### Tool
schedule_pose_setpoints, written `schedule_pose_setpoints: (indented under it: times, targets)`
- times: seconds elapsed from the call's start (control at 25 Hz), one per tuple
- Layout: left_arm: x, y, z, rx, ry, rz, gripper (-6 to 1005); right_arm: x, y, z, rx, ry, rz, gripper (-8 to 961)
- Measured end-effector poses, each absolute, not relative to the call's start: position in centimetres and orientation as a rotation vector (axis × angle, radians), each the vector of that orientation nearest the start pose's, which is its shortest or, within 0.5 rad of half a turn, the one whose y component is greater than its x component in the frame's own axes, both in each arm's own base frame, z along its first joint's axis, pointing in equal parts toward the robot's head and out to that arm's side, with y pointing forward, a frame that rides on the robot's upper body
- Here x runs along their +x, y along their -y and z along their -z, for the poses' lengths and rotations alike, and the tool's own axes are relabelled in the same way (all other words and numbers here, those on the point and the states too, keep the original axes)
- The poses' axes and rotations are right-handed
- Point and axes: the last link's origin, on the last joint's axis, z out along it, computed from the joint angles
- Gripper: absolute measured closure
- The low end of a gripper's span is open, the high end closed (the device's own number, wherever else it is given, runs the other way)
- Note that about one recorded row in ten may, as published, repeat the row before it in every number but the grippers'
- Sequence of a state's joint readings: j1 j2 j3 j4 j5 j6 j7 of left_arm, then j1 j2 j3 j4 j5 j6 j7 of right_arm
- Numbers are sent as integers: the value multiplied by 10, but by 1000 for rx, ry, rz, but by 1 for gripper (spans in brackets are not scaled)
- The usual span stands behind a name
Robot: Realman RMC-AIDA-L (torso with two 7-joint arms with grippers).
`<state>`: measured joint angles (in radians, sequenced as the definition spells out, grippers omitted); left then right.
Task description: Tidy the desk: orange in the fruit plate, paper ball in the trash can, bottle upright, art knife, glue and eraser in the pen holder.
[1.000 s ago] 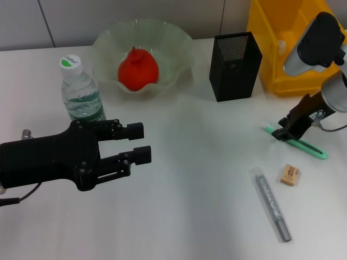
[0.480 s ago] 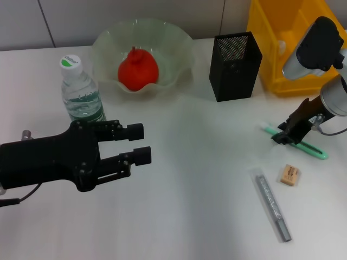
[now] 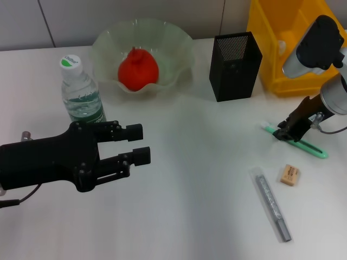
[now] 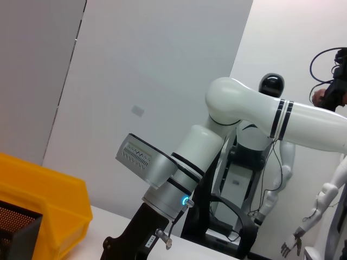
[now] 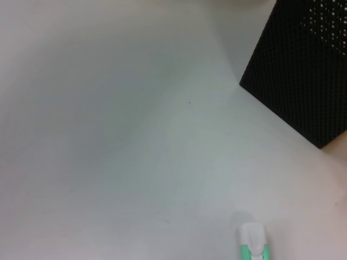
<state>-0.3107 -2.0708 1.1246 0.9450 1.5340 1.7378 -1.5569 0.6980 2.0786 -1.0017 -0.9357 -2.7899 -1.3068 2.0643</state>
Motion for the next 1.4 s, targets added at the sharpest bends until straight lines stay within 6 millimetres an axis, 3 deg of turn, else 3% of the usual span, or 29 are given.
schedule_pose_setpoints:
  times: [0.52, 0.88, 1.2, 1.36, 1.4]
  targets:
    - [-214, -277, -13, -2877, 533, 1079, 514, 269, -391, -16, -2529, -770, 557, 780]
    - [-214, -276, -12, -2886, 533, 1080, 514, 254, -389, -24, -2530, -801, 511, 779]
    - [-215, -273, -12, -2892, 538, 1086, 514, 215, -368, -27, -2582, -658, 402, 780]
    - [-214, -271, -13, -2900, 531, 1097, 514, 185, -364, -32, -2570, -522, 202, 779]
    - [-214, -271, -13, -2900, 531, 1097, 514, 185, -364, -32, -2570, -522, 202, 779]
